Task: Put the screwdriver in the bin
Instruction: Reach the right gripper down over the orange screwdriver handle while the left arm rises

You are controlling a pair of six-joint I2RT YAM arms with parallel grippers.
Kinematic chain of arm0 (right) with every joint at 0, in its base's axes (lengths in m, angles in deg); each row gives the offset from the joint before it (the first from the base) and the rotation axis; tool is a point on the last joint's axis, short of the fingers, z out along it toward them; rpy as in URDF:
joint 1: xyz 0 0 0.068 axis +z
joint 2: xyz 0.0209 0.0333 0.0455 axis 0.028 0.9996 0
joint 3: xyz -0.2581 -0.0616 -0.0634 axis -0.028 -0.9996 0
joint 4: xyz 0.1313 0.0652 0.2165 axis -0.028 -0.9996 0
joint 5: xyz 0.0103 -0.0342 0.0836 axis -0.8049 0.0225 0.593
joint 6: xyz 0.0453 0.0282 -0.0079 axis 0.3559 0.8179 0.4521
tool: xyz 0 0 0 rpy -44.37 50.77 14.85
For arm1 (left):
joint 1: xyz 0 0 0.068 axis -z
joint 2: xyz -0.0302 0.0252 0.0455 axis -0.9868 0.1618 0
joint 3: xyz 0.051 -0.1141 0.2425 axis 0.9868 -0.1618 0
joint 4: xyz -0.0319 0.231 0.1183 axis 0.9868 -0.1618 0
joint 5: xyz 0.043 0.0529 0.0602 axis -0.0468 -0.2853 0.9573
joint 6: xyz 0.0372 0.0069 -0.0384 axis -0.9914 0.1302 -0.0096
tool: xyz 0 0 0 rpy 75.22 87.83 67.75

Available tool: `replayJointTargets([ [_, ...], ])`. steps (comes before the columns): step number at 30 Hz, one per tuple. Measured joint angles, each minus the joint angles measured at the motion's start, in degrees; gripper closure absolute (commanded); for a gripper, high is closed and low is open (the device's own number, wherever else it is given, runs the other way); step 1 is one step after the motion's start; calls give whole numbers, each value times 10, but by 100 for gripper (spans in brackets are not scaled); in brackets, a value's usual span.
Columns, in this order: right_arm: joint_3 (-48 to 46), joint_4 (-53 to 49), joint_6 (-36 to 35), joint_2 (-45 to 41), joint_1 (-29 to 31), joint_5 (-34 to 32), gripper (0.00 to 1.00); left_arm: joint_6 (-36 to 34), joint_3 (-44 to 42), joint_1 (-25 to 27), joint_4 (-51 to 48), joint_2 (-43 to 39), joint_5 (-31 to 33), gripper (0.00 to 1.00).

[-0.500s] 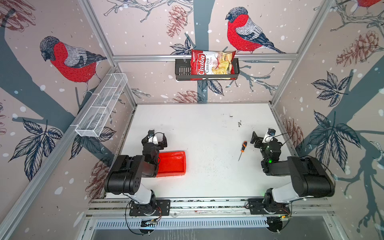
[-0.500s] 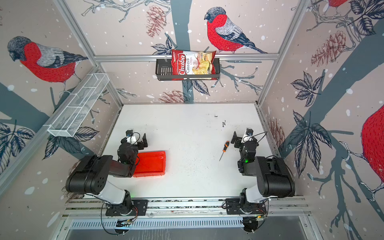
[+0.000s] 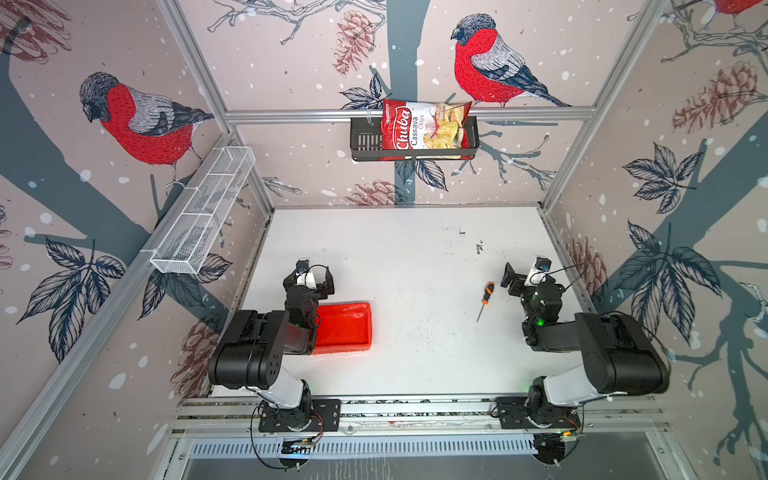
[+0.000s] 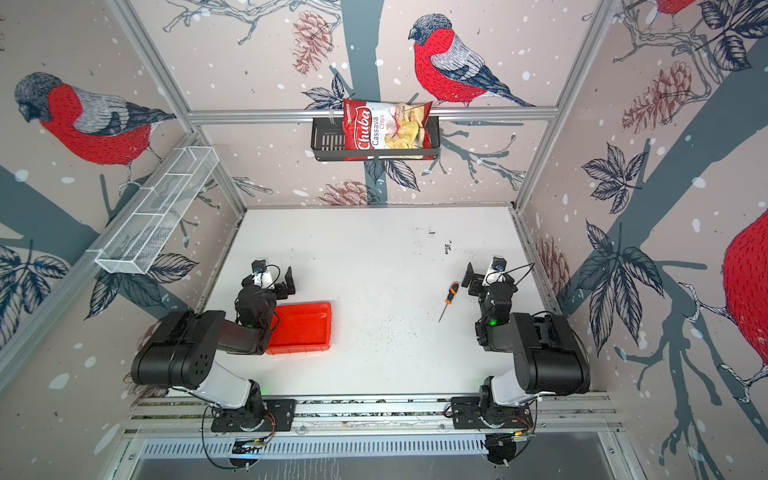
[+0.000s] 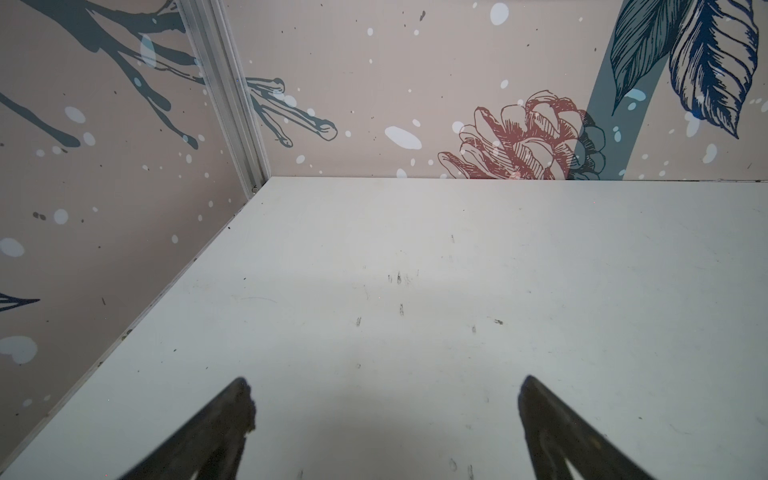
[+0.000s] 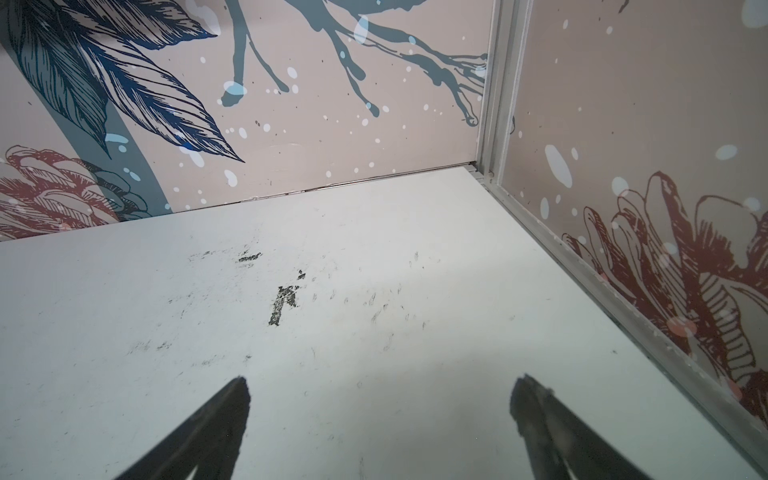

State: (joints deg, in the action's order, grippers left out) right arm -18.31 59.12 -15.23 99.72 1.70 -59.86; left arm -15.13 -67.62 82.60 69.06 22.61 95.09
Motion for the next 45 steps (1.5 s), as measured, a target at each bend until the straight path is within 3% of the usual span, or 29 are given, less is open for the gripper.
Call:
replayJointTargets([
  [16, 0, 0, 0, -1, 0, 0, 0, 0, 0, 0, 0, 0, 0, 1],
  [22, 7, -31, 0, -40, 0, 0, 0, 0, -4, 0, -3, -26, 3, 2],
  [33, 62, -237, 0, -191, 11, -15, 0, -21, 47, 15, -133, -148, -38, 1],
  [45, 138, -510, 104, -279, 88, -60, 0, -67, 168, 165, -351, -173, -90, 2],
])
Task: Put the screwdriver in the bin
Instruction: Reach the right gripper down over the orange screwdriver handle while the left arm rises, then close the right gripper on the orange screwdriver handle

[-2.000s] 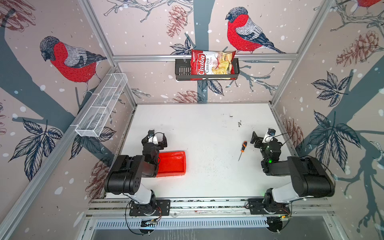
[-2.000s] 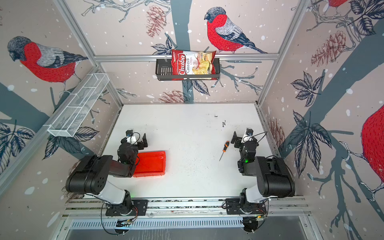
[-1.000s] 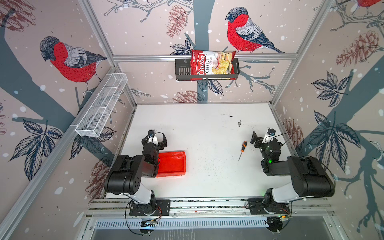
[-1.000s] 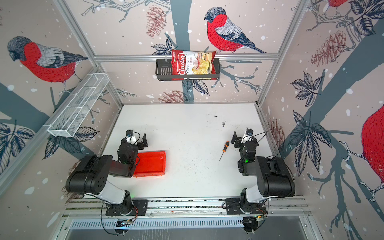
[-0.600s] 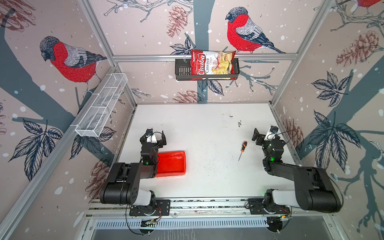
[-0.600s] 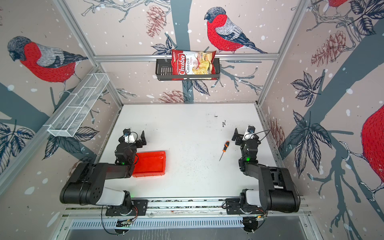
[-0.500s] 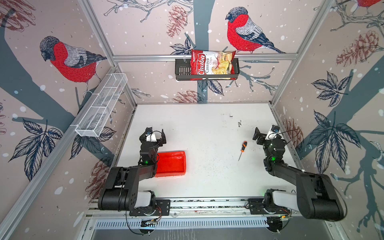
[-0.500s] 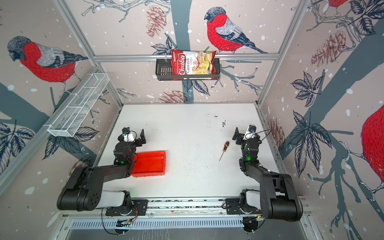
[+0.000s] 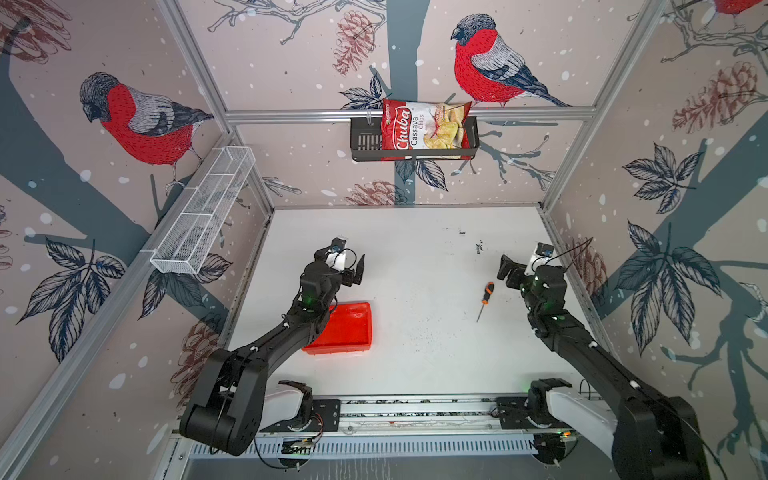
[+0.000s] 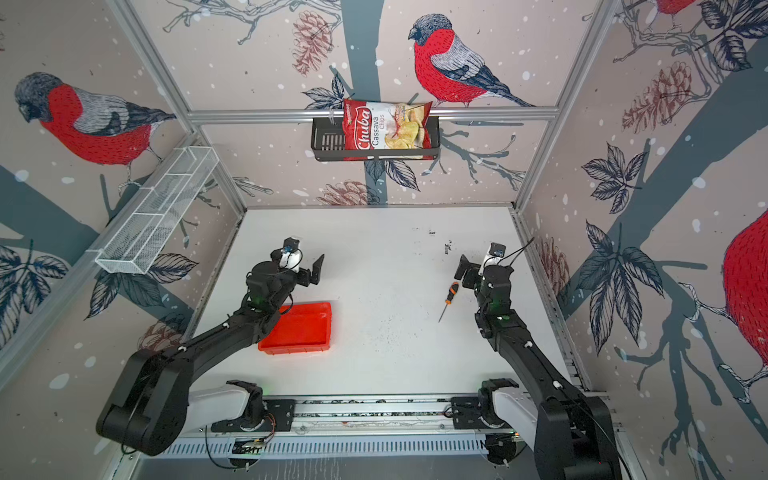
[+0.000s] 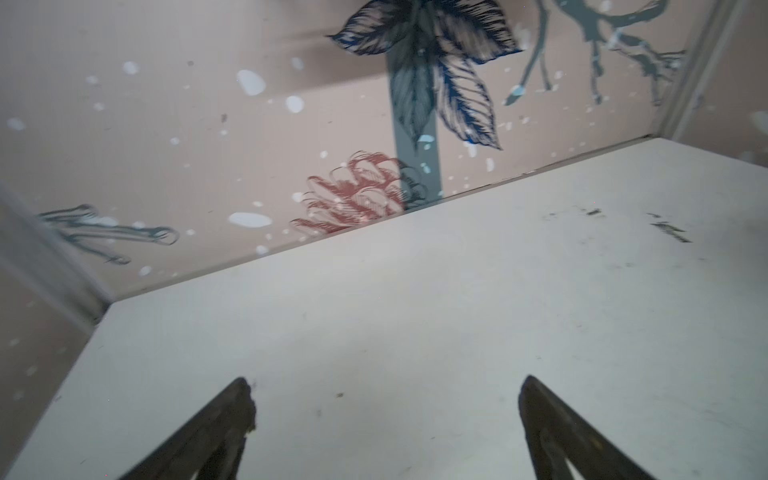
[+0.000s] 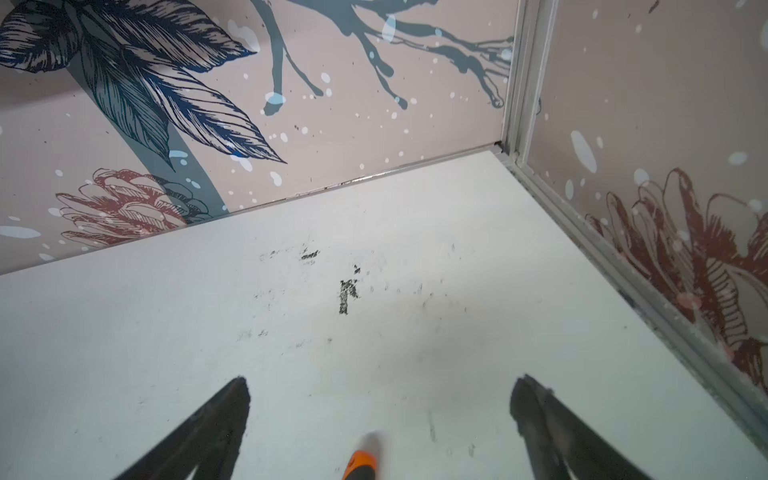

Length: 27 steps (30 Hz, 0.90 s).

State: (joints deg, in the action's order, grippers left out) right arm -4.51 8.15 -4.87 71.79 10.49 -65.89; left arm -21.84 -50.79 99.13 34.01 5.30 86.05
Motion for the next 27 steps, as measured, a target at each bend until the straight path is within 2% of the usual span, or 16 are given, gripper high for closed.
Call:
replayJointTargets([
  [4, 16, -67, 53, -2, 15, -13, 0, 15, 22, 62, -40, 8, -12, 1],
  [9, 19, -119, 130, 23, 27, -13, 0, 75, 35, 128, -70, 30, -11, 1],
  [18, 78, -187, 211, 134, 66, -33, 0, 189, 14, 137, -26, 60, 1, 1],
  [27, 147, -221, 224, 251, 69, -20, 0, 192, 24, 144, -13, 82, 8, 2],
])
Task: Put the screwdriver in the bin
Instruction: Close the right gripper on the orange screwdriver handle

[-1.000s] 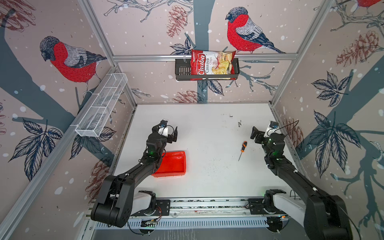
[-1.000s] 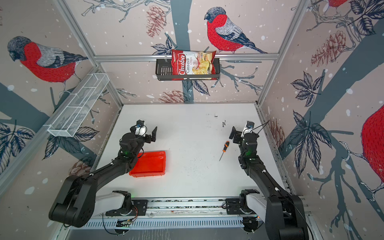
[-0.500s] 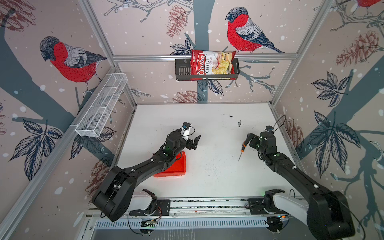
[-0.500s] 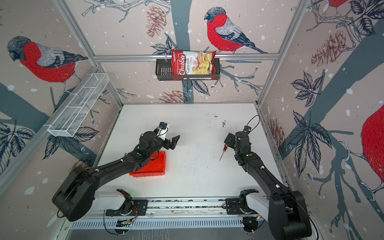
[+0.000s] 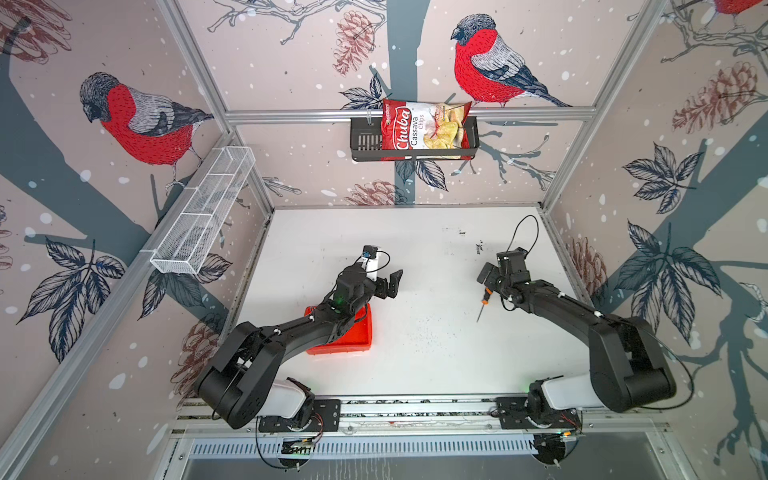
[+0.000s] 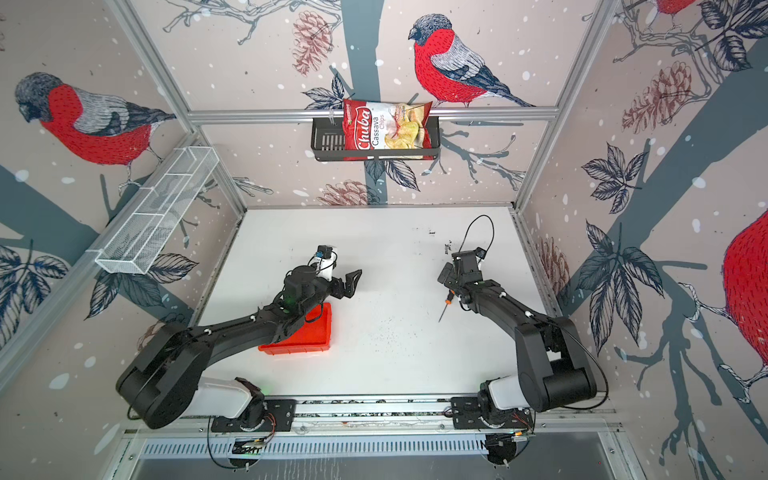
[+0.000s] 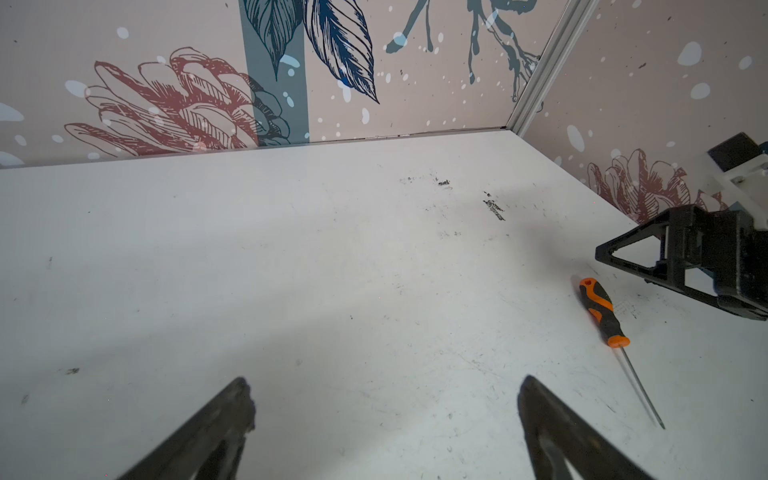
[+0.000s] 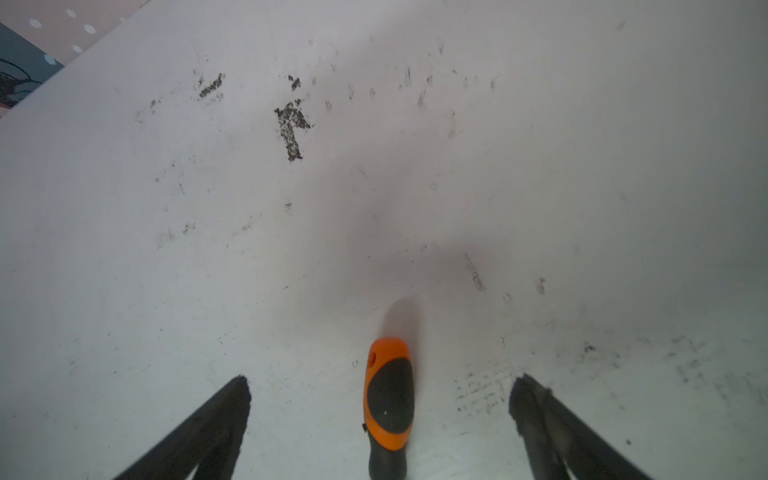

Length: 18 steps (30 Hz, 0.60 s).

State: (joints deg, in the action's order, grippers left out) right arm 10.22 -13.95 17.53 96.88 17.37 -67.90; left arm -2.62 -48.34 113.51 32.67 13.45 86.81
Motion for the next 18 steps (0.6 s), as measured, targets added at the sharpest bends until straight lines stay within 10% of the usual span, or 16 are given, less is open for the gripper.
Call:
replayJointTargets([
  [18, 76, -68, 62, 124, 23, 5, 53, -36, 37, 3, -103, -44, 24, 2],
])
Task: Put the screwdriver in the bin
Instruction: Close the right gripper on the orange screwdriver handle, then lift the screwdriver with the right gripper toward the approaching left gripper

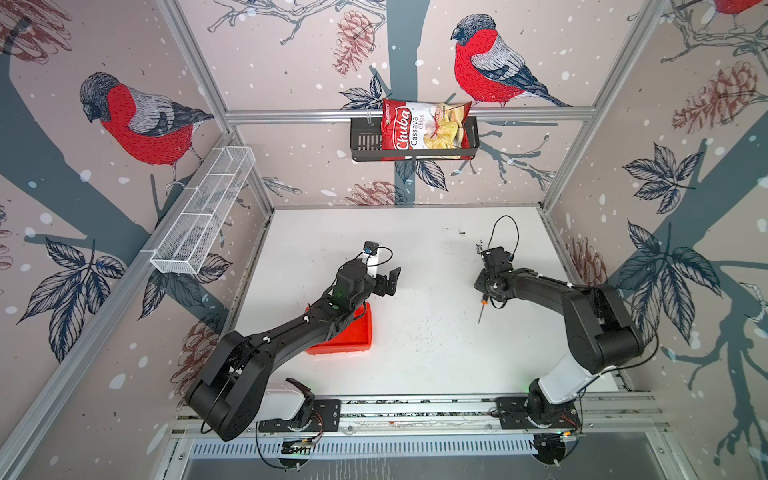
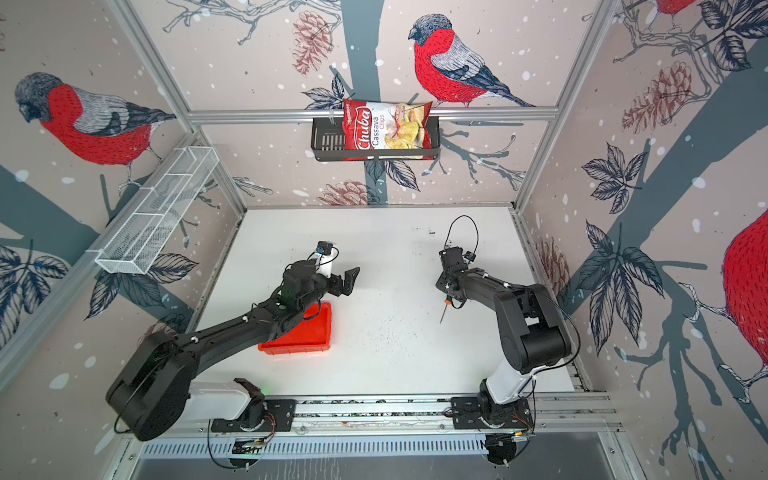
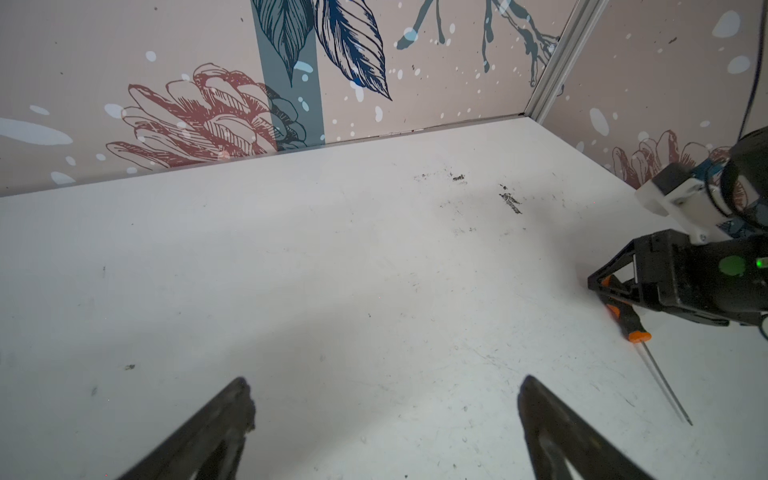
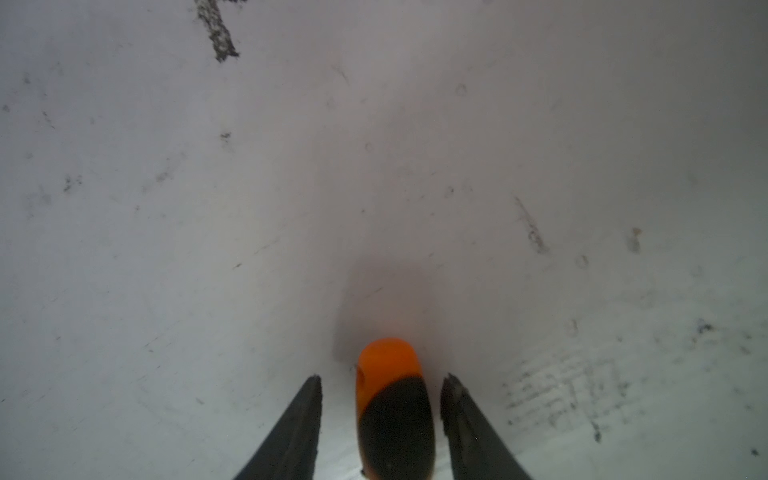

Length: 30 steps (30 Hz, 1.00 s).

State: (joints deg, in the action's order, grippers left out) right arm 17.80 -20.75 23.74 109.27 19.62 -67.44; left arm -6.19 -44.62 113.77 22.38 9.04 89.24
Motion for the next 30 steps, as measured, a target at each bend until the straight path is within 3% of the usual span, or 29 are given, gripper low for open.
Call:
replayJointTargets([
  [2, 3, -4, 0, 5, 0, -1, 55, 0, -4, 0, -7, -6, -12, 2],
  [11, 5, -5, -18, 10, -11, -7, 83, 36, -29, 0, -9, -9, -8, 1],
  [19, -12, 2, -13, -38, -17, 4, 86, 62, -10, 2, -17, -14, 21, 1],
  [30, -26, 35, 108, -144, 19, 17, 88, 66, 115, 58, -49, 68, 17, 3],
])
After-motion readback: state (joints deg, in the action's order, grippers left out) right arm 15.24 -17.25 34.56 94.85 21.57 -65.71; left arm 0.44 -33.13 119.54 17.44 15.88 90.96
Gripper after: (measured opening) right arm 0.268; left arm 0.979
